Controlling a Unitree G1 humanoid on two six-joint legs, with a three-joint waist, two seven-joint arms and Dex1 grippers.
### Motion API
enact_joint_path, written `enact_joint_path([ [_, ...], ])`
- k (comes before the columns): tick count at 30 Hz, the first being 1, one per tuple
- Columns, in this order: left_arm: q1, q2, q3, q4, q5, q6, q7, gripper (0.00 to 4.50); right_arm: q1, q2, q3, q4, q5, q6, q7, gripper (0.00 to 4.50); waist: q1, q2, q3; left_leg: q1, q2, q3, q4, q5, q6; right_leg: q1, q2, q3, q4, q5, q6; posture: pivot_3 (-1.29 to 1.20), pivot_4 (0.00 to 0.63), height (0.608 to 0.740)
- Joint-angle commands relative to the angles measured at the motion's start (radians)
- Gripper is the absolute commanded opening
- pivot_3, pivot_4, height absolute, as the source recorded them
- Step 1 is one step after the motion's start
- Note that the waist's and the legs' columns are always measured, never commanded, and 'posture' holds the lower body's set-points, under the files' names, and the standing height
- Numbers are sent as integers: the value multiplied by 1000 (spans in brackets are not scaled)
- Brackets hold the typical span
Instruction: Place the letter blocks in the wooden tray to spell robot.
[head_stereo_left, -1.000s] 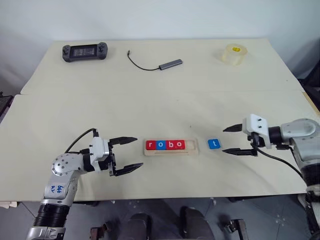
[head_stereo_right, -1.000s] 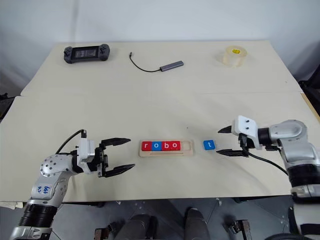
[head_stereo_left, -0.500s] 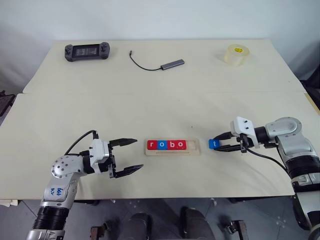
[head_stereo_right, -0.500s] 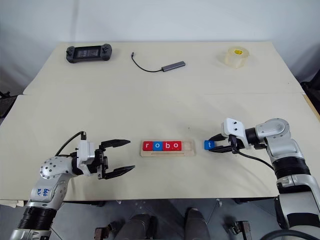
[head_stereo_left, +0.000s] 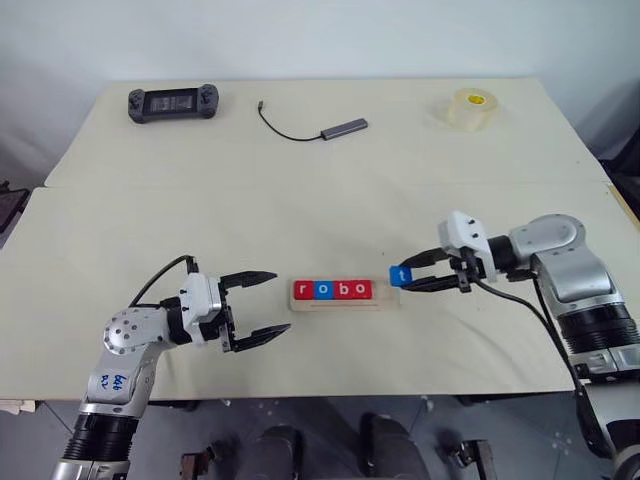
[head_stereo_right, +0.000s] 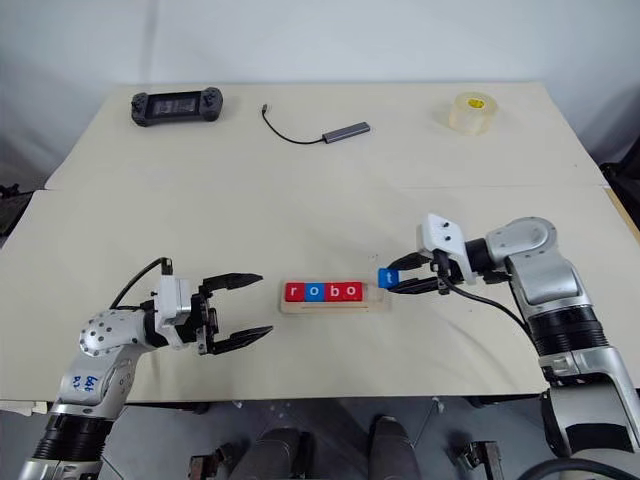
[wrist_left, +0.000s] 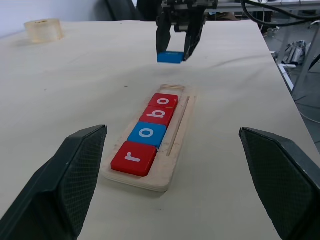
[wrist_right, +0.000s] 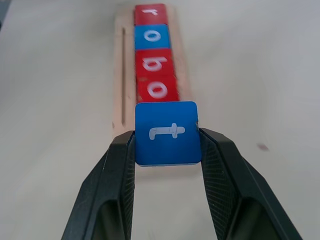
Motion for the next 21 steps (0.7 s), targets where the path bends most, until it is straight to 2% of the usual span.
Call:
enact_joint_path([
  [1,13,3,1,-50,-7,5,13,4500,2,9,10,17,-29,-22,-22,1458,1,0,0,0,-1,0,0,0,0,0,0,0,0,0,0,0,150,740],
  [10,30,9,10,-74,-7,20,33,4500,-3,57,30,23,-34,6,-48,1458,-4,0,0,0,0,0,0,0,0,0,0,0,0,0,0,0,150,740],
  [18,42,9,9,-103,-10,35,52,4500,-3,39,10,12,-40,15,-78,4217,-1,0,0,0,0,0,0,0,0,0,0,0,0,0,0,0,150,740],
  [21,44,8,10,-106,-10,37,53,4500,-4,16,-7,-3,-24,39,-75,4217,-2,0,0,0,0,0,0,0,0,0,0,0,0,0,0,0,150,740],
])
